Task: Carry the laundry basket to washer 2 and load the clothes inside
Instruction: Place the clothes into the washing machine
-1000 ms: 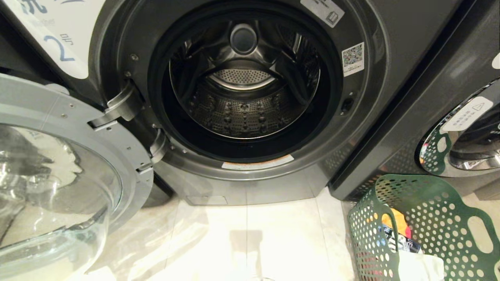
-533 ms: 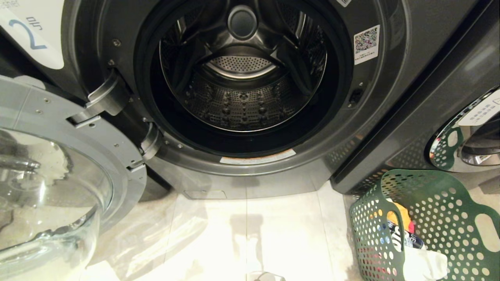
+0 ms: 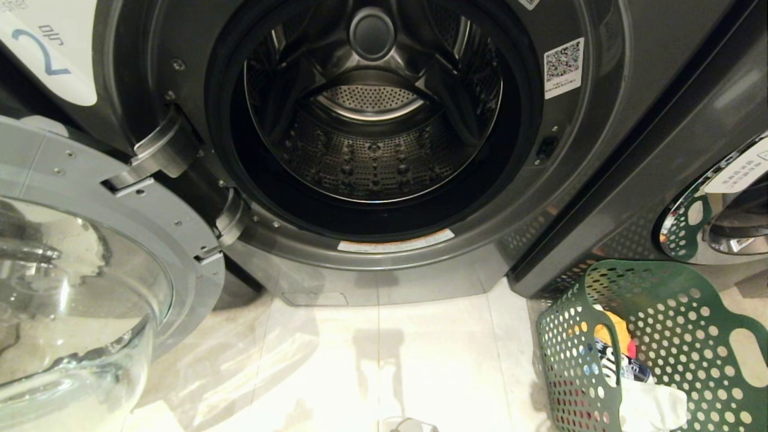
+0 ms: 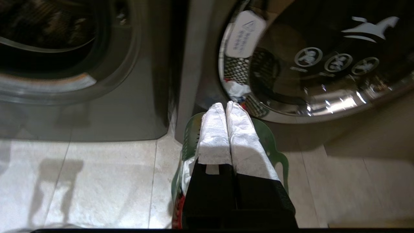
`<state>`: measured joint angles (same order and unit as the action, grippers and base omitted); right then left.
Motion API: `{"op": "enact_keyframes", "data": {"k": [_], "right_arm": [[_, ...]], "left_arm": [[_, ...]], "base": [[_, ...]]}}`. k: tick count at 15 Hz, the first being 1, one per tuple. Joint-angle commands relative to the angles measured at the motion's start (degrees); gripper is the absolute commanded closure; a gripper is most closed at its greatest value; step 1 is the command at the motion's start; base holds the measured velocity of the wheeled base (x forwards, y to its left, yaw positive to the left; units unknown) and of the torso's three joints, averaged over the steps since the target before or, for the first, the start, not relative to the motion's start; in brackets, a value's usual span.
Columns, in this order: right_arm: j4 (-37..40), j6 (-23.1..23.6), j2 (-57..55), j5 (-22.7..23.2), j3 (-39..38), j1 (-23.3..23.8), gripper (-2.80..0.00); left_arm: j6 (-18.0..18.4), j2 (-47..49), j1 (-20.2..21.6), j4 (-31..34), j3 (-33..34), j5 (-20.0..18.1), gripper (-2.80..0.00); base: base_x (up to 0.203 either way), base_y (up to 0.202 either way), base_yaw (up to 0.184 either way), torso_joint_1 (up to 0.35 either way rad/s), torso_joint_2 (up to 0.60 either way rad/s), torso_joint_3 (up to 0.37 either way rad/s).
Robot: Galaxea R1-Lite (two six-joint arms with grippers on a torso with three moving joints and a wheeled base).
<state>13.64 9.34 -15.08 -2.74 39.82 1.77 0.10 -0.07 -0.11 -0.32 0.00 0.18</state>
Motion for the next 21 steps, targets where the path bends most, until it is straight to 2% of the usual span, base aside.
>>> {"op": "enact_keyframes", "data": {"k": [1,3,4,5,7,9,13,14,18,20,21], "right_arm": [[7.88,-8.33,-24.39,-4.59,16.88,2.15,0.00],[17.01,-23.87,-38.90,-10.11,23.10,5.15,0.00],[20.93,-31.71,-43.89,-12.52,22.71,6.72,0.00],[23.07,-36.88,-46.98,-14.08,20.17,7.73,0.00],[24.35,-38.94,-48.72,-14.74,9.64,8.83,0.00],[22.69,-39.15,-52.91,-11.59,2.94,9.50,0.00],[17.47,-38.81,-68.22,-7.43,-0.63,11.31,0.00],[15.98,-37.84,-72.46,-6.52,-0.62,13.23,-2.80],[6.66,-26.21,-90.22,-0.64,5.67,27.07,-2.80],[1.53,-19.67,-97.35,4.79,8.00,32.21,-2.80],[-1.94,-14.99,-100.83,7.94,8.22,34.28,-2.80]], "left_arm": [[-0.01,-0.01,0.02,-0.03,0.00,-0.01,0.00],[-0.01,-0.01,0.02,-0.03,0.00,-0.01,0.00],[-0.01,-0.01,0.02,-0.03,0.00,-0.01,0.00],[-0.01,-0.01,0.02,-0.03,0.00,-0.01,0.00],[-0.01,-0.01,0.02,-0.03,0.00,-0.01,0.00],[-0.01,-0.01,0.02,-0.03,0.00,-0.01,0.00],[-0.01,-0.01,0.02,-0.03,0.00,-0.01,0.00],[-0.01,-0.01,0.02,-0.03,0.00,-0.01,0.00],[-0.01,-0.01,0.02,-0.03,0.00,0.01,0.00],[-0.01,-0.01,0.02,-0.03,0.00,-0.01,0.00],[-0.01,-0.01,0.02,-0.03,0.00,-0.01,0.00]], "base": [[0.000,0.000,0.000,0.000,0.00,0.000],[0.000,0.000,0.000,0.000,0.00,0.000],[0.000,0.000,0.000,0.000,0.00,0.000],[0.000,0.000,0.000,0.000,0.00,0.000],[0.000,0.000,0.000,0.000,0.00,0.000],[0.000,0.000,0.000,0.000,0.00,0.000],[0.000,0.000,0.000,0.000,0.00,0.000],[0.000,0.000,0.000,0.000,0.00,0.000],[0.000,0.000,0.000,0.000,0.00,0.000],[0.000,0.000,0.000,0.000,0.00,0.000],[0.000,0.000,0.000,0.000,0.00,0.000]]}}
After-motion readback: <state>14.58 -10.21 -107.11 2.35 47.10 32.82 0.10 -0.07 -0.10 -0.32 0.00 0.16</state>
